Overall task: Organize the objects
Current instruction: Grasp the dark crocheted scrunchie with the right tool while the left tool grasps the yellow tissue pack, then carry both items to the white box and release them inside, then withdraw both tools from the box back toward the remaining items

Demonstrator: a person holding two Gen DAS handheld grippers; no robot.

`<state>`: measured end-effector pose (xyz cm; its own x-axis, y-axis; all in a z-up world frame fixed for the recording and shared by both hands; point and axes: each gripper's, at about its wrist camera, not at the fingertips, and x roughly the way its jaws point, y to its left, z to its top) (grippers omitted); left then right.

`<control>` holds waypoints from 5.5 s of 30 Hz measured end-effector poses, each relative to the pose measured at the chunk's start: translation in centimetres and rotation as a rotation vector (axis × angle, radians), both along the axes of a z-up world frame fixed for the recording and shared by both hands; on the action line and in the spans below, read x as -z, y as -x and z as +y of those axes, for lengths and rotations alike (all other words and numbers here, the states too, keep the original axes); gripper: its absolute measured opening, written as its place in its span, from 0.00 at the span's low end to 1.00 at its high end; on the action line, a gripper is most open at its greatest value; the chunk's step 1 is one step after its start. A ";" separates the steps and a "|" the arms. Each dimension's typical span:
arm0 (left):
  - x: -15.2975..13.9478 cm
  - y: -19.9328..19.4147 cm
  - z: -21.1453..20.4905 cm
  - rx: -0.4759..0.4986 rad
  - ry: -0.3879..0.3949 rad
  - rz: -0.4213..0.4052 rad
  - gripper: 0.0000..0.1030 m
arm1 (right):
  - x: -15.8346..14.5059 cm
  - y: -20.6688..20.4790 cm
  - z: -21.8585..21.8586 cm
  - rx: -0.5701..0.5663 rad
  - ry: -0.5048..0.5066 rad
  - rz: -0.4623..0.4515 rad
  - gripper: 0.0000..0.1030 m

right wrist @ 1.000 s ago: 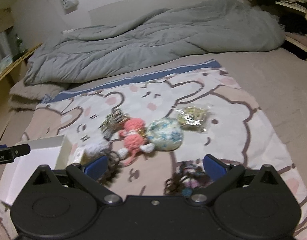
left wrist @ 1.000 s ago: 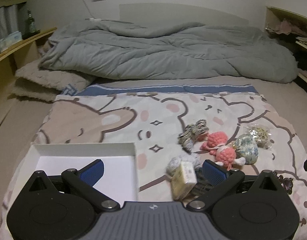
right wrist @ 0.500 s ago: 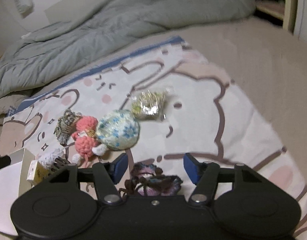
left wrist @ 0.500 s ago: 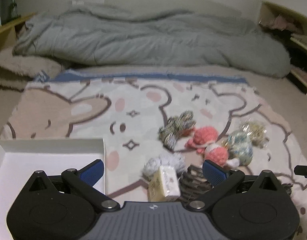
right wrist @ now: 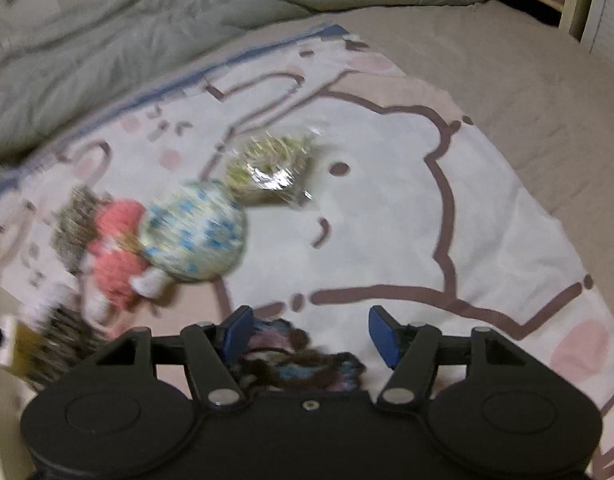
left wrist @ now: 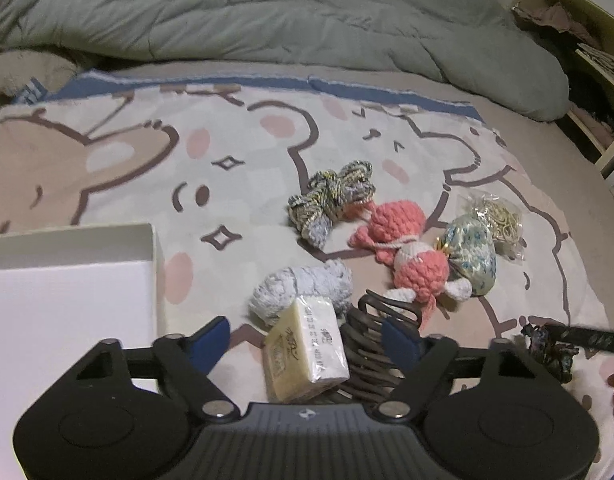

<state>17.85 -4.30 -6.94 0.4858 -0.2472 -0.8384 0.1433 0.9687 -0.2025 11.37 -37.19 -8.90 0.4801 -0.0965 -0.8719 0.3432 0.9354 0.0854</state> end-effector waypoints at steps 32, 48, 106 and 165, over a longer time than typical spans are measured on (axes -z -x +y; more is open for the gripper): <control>-0.5 0.1 3.2 -0.013 -0.005 -0.004 0.25 | 0.1 2.3 1.5 -0.170 -0.268 0.068 0.41; -6.0 3.6 11.1 -0.139 0.023 -0.185 0.25 | -7.4 1.1 8.1 -0.231 -0.290 -0.197 0.40; 2.0 5.8 16.7 0.430 -0.296 -0.156 0.55 | -4.4 -8.4 31.7 -0.652 -0.244 -0.110 0.51; -4.9 7.5 21.5 -0.274 -0.208 -0.112 0.96 | -7.8 -2.7 29.7 -0.696 -0.152 -0.205 0.78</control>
